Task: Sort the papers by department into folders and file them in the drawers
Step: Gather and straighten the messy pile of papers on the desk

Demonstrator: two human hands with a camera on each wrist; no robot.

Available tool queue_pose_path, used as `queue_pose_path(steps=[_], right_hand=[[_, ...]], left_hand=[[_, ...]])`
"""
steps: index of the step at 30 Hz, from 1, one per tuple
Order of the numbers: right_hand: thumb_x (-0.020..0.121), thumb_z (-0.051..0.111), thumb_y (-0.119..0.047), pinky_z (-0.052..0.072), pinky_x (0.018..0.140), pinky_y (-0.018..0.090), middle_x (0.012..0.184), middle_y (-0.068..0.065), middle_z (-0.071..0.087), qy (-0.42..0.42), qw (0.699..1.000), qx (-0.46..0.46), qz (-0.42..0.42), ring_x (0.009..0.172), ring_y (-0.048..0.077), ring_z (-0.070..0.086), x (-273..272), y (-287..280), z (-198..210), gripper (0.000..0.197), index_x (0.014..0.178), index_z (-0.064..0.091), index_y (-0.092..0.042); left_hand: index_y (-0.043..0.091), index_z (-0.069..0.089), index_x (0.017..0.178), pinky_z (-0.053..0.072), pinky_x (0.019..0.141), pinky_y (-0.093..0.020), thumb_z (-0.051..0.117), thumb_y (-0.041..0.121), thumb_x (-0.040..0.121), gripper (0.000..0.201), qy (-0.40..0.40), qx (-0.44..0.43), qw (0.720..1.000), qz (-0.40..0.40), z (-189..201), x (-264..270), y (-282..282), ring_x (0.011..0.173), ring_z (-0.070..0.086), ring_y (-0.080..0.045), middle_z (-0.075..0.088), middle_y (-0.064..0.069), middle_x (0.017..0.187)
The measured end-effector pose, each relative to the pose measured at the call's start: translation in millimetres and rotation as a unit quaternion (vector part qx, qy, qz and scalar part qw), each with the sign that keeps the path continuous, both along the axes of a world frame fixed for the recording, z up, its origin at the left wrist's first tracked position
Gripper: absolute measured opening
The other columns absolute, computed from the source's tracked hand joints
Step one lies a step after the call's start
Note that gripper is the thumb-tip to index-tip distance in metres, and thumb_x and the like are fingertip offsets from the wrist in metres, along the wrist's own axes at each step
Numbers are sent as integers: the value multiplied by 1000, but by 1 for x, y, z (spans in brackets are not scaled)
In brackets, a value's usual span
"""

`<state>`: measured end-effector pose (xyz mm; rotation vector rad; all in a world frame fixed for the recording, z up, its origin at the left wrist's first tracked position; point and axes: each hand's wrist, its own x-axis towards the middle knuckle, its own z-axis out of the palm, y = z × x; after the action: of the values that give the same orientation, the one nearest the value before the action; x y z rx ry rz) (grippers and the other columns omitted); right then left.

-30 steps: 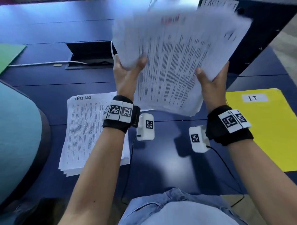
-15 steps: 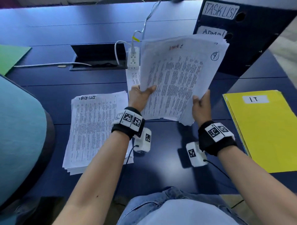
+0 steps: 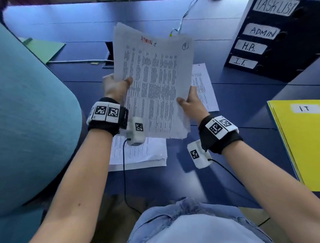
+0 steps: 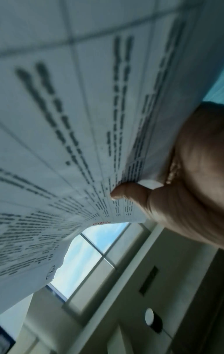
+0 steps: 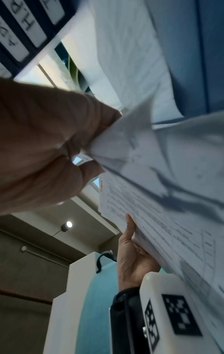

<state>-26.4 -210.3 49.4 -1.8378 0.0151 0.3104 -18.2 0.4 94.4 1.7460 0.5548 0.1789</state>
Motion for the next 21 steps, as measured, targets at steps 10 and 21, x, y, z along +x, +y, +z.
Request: queue_pose_path(steps=[10,21], right_hand=[[91,56,-17,43,98,39,123,18,55,88,981,-149,89,114,32,53,-23,70,-53,39,122,37,-2],[84,66,-31,41,91,34,124,16,51,62,951,-296,71,114,30,51,4,66,-60,57,125,40,-1]], left_hand=[[2,62,112,51,92,-39,68,15,81,34,198,87,973,80,-81,-32,76,99,64,-27,66,-14,110],[7,-10,146,2,113,-52,72,25,78,108,359,184,915,5,-101,-35,50,142,-6,-36,-5,-21,153]])
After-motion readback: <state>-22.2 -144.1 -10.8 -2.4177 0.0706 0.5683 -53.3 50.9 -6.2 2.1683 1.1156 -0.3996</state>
